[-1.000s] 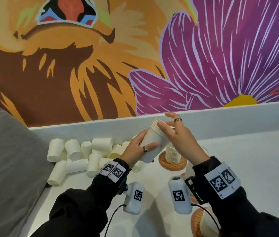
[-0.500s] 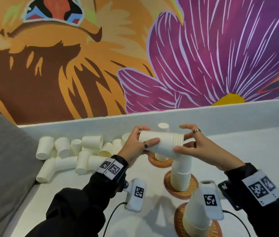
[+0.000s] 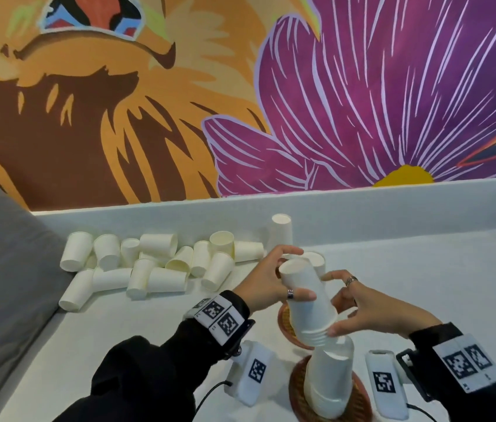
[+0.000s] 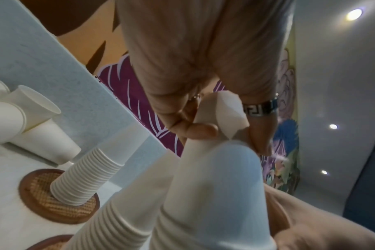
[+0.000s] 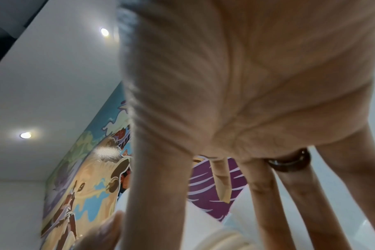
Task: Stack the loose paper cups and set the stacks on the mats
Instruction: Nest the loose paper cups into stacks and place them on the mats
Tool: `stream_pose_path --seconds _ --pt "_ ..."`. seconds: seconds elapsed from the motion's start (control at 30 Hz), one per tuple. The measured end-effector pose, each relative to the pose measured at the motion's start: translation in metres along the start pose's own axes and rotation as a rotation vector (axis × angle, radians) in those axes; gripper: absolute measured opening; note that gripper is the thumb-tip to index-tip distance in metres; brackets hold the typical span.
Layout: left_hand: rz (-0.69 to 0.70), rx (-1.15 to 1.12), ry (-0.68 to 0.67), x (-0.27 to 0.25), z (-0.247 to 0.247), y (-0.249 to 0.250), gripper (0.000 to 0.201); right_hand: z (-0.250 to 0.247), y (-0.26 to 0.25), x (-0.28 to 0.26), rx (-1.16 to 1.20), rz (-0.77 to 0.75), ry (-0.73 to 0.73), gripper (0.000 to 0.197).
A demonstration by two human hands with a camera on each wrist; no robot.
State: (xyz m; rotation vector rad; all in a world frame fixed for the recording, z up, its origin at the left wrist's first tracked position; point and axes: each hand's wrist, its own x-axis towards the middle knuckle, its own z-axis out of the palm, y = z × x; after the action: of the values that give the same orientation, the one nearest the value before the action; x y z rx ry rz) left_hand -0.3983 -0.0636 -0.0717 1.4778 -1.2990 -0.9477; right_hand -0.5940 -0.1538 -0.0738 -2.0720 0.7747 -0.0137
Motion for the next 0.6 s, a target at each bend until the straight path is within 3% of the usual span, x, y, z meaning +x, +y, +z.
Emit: stream_pose_path --seconds 0.13,0.43,0.6 --pt "-0.044 0.106 -0.009 -0.005 0.014 -0.002 0.070 -0.005 0.016 -0.006 0.091 0.013 -0.014 0.074" --pt "-0.042 0.242 -0.152 -0.014 0.041 0.012 0.076 -0.016 0.030 -0.009 0.290 -0.034 0.358 0.032" --pt "-0.073 0.379 -0.247 -0.013 0.056 -0.001 0.076 -0.018 0.019 -0.008 0.263 -0.096 0.495 0.020"
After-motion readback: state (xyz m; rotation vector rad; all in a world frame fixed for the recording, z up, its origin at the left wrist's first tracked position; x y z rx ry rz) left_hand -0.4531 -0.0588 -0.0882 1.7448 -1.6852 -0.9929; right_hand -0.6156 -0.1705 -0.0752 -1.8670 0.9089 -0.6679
